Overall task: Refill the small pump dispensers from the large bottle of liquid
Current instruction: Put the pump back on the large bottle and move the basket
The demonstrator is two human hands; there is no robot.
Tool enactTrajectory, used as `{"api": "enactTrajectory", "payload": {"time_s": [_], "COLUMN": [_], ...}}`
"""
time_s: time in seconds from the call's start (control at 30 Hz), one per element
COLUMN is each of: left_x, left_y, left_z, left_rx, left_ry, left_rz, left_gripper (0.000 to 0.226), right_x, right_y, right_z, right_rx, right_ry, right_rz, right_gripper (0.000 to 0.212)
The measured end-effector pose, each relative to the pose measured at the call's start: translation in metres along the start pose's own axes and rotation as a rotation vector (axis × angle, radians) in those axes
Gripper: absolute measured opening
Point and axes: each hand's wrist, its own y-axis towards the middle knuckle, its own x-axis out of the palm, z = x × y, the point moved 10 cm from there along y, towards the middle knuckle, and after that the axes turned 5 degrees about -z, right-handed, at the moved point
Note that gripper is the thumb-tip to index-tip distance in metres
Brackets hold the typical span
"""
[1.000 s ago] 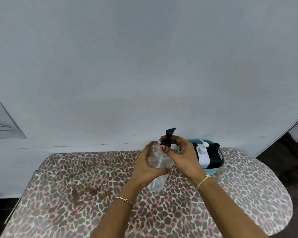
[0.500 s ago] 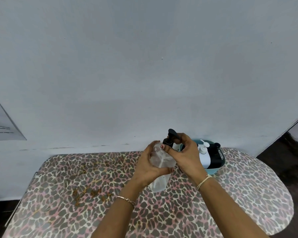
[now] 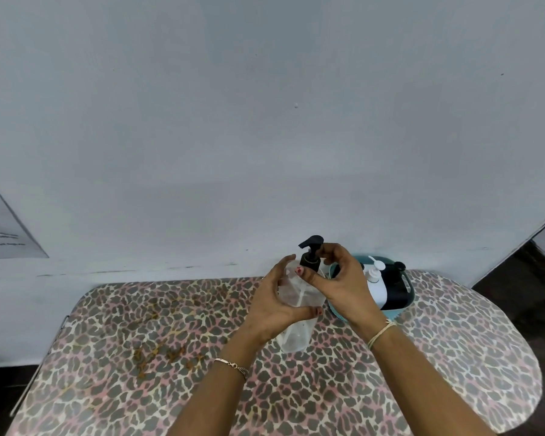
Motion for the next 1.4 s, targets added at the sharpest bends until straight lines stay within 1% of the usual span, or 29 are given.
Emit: {"api": "enactTrajectory", "payload": {"time_s": [0.07,0.1,0.13,0.2,0.27,0.33,0.37,0.4,0.47,0.5,0.53,0.57,0.6,0.67,0.73,0.77,0.8,0.9,0.97,1.0,1.07,1.13,1.2,1.23,1.3,1.37,1.4], "left_x": [-0.003,-0.005,-0.007,-0.008,-0.007,-0.006,-0.005,-0.005,-0.004,-0.004,-0.004,-0.004,-0.003,-0.002,-0.001,-0.001,-0.001,-0.002,-0.001,-0.001,-0.002,-0.004,-0.006,-0.006,-0.005,-0.006,-0.006], "left_y": [0.002,0.003,0.004,0.005,0.005,0.005,0.006,0.006,0.007,0.008,0.009,0.009,0.01,0.01,0.009,0.009,0.009,0.009,0.01,0.01,0.011,0.012,0.011,0.011,0.01,0.009,0.009], "left_z": [0.0,-0.001,-0.002,-0.003,-0.002,-0.002,-0.003,-0.003,-0.003,-0.002,-0.002,-0.001,0.0,0.003,0.004,0.004,0.004,0.003,0.004,0.005,0.005,0.007,0.009,0.01,0.012,0.012,0.011], "left_rx": [-0.002,-0.004,-0.009,-0.013,-0.015,-0.017,-0.015,-0.014,-0.019,-0.019,-0.018,-0.014,-0.008,0.004,0.008,0.01,0.017,0.017,0.026,0.028,0.022,0.037,0.045,0.049,0.059,0.044,0.032], "left_ry": [0.005,0.01,0.013,0.021,0.022,0.029,0.029,0.026,0.022,0.022,0.021,0.02,0.02,0.007,0.011,0.012,0.012,0.021,0.037,0.044,0.064,0.075,0.083,0.087,0.096,0.077,0.049], "left_rz": [0.006,0.009,0.011,0.012,0.011,0.006,0.001,-0.005,-0.018,-0.023,-0.028,-0.03,-0.032,-0.033,-0.021,-0.013,-0.007,-0.011,-0.045,-0.062,-0.052,0.007,0.077,0.098,0.109,0.084,0.053], "left_gripper": [0.097,0.099,0.1,0.1,0.098,0.098,0.098,0.098,0.098,0.098,0.098,0.098,0.096,0.092,0.091,0.091,0.091,0.094,0.093,0.093,0.093,0.093,0.091,0.09,0.09,0.089,0.088], "right_x": [0.013,0.017,0.017,0.013,0.004,-0.003,-0.003,-0.001,0.012,0.018,0.02,0.02,0.016,0.007,0.0,-0.001,0.001,0.012,0.015,0.014,0.006,0.0,0.0,0.0,0.001,0.002,0.001], "right_y": [0.0,-0.001,-0.001,0.002,0.005,0.005,0.005,0.006,0.006,0.006,0.006,0.007,0.008,0.012,0.013,0.015,0.015,0.017,0.015,0.015,0.017,0.015,0.009,0.007,0.007,0.011,0.014], "right_z": [0.001,0.001,0.001,0.0,0.001,0.002,0.002,0.003,0.004,0.004,0.004,0.004,0.004,0.006,0.009,0.011,0.011,0.014,0.016,0.016,0.011,0.002,-0.008,-0.011,-0.01,-0.011,-0.011], "right_rx": [0.02,0.023,0.016,-0.002,-0.008,-0.012,-0.009,0.004,0.027,0.029,0.02,0.011,0.007,-0.002,-0.002,0.0,-0.004,0.013,0.024,0.014,-0.026,-0.068,-0.106,-0.111,-0.105,-0.106,-0.107], "right_ry": [0.036,0.057,0.059,0.036,0.037,0.035,0.019,-0.002,-0.009,0.004,0.011,0.012,0.005,-0.005,-0.062,-0.091,-0.097,-0.063,-0.075,-0.109,-0.227,-0.314,-0.399,-0.414,-0.399,-0.335,-0.294], "right_rz": [-0.183,-0.249,-0.277,-0.231,-0.101,-0.001,0.003,-0.033,-0.202,-0.282,-0.32,-0.308,-0.257,-0.115,-0.017,-0.011,-0.036,-0.218,-0.289,-0.274,-0.154,-0.032,0.062,0.092,0.103,0.048,0.006], "right_gripper": [0.042,0.039,0.037,0.031,0.025,0.029,0.032,0.034,0.04,0.041,0.039,0.036,0.033,0.03,0.041,0.047,0.048,0.038,0.039,0.04,0.038,0.029,0.016,0.017,0.018,0.015,0.017]}}
